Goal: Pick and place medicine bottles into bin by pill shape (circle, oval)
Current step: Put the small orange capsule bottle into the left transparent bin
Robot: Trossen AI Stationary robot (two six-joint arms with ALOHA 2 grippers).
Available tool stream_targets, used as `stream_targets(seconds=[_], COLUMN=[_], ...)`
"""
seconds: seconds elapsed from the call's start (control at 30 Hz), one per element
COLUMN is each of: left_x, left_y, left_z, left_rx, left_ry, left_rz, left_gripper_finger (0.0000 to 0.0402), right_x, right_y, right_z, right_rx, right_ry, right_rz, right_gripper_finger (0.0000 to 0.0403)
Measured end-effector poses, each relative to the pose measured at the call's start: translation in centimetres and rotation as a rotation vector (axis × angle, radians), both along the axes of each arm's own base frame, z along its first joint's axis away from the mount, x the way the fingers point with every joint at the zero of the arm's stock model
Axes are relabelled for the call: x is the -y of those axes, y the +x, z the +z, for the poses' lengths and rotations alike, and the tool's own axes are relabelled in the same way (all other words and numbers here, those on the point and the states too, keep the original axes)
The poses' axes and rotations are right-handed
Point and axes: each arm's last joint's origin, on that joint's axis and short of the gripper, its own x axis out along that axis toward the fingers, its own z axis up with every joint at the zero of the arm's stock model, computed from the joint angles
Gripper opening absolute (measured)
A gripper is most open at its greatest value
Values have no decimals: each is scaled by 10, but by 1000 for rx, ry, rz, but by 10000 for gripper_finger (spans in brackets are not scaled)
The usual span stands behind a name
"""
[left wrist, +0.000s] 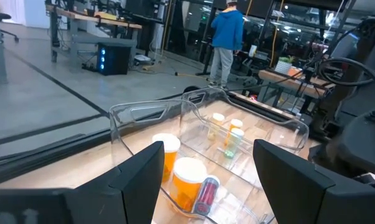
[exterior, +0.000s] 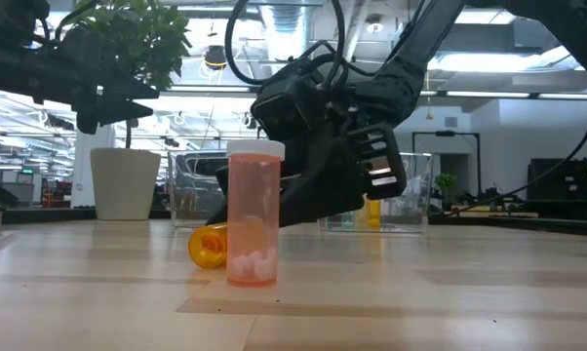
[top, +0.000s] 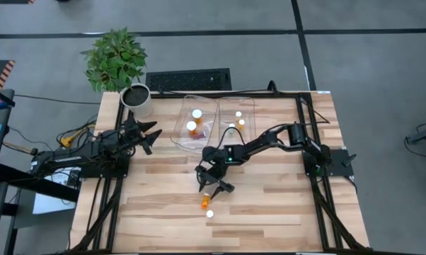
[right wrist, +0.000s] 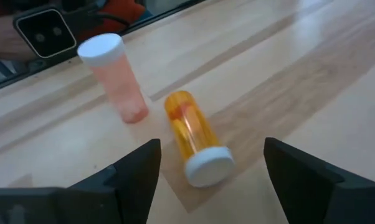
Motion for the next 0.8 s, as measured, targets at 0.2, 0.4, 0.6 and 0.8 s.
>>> stream_targets(seconds=[0.2, 0.4, 0.6, 0.8], left_x=[0, 0, 0, 0], left_y=[0, 0, 0, 0], left_z=[0, 1, 1, 1], left_rx=[1, 7, 9, 9], left_ry=[0, 1, -1, -1], left_rz=[0, 2, 5, 5], left_gripper_finger=[240, 240, 240, 240], right_x=[1, 2, 1, 1], right_y=[0, -1, -1, -1], right_z=[0, -1, -1, -1], right_rx=[0, -10, -10, -9], right_ry=[-4, -7, -7, -7], right_rz=[-4, -5, -4, -5], right_gripper_finger=[262, 231, 188, 142])
